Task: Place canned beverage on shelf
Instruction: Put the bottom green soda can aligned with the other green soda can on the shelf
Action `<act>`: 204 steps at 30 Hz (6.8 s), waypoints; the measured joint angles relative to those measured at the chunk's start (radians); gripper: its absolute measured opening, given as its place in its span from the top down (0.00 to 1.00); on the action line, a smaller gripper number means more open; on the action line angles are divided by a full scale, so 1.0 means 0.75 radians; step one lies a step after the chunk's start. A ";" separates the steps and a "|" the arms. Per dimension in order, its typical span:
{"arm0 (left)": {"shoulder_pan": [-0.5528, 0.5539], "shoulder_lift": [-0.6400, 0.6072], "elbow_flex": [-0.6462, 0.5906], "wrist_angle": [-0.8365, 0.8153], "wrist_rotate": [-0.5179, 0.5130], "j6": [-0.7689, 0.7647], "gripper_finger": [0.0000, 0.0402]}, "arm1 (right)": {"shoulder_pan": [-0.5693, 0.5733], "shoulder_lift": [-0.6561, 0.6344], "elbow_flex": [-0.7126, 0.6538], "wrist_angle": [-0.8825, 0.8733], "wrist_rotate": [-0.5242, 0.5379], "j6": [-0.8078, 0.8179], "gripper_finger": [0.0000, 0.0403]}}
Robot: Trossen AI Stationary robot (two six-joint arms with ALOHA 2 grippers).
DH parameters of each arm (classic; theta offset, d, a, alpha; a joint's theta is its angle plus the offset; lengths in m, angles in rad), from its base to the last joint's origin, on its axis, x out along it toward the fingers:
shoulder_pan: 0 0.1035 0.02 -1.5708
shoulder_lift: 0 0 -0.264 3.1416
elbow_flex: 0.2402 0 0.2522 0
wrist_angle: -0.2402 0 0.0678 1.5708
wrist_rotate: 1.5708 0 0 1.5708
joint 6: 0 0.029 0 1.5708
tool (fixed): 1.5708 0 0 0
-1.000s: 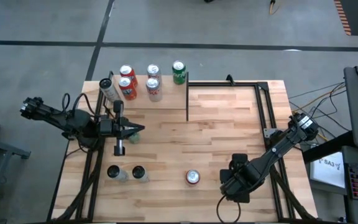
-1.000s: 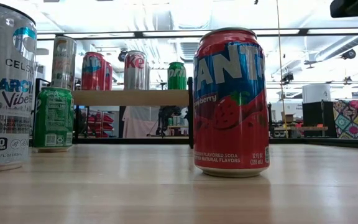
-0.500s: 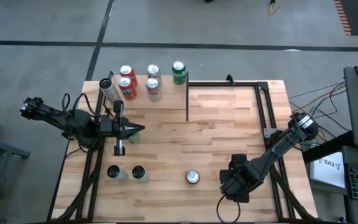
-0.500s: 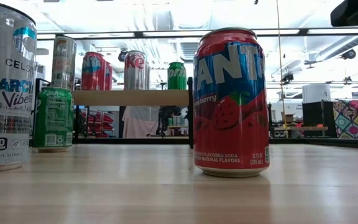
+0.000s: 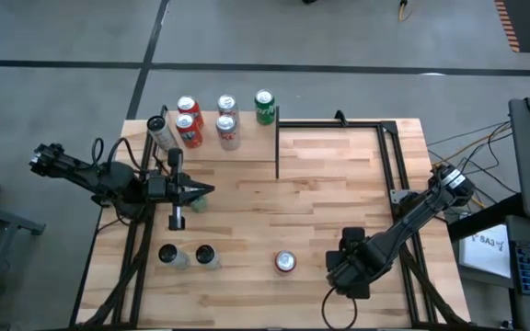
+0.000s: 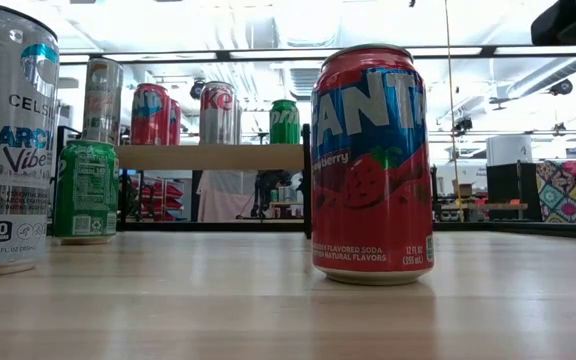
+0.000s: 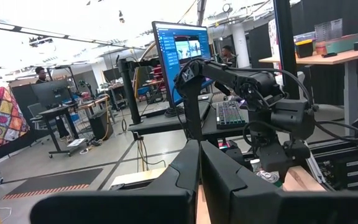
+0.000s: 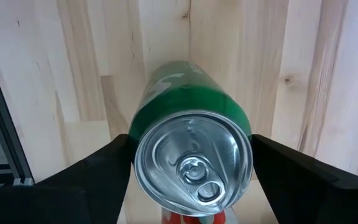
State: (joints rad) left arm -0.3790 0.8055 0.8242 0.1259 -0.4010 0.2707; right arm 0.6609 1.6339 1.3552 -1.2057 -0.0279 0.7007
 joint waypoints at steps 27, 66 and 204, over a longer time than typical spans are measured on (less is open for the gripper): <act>0.000 0.020 0.000 -0.001 0.000 0.001 1.00 | -0.040 -0.002 0.063 -0.017 -0.031 -0.011 0.36; 0.001 0.025 -0.001 -0.002 0.000 0.002 1.00 | -0.158 0.153 0.010 0.045 -0.047 -0.157 0.29; 0.194 0.573 -0.330 1.094 -0.177 0.013 0.29 | -0.852 0.056 1.197 0.256 0.092 -1.227 0.19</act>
State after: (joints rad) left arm -0.2337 1.2355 0.5765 0.9465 -0.5334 0.2806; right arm 0.0216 1.6762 2.2533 -1.0139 0.0413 -0.2195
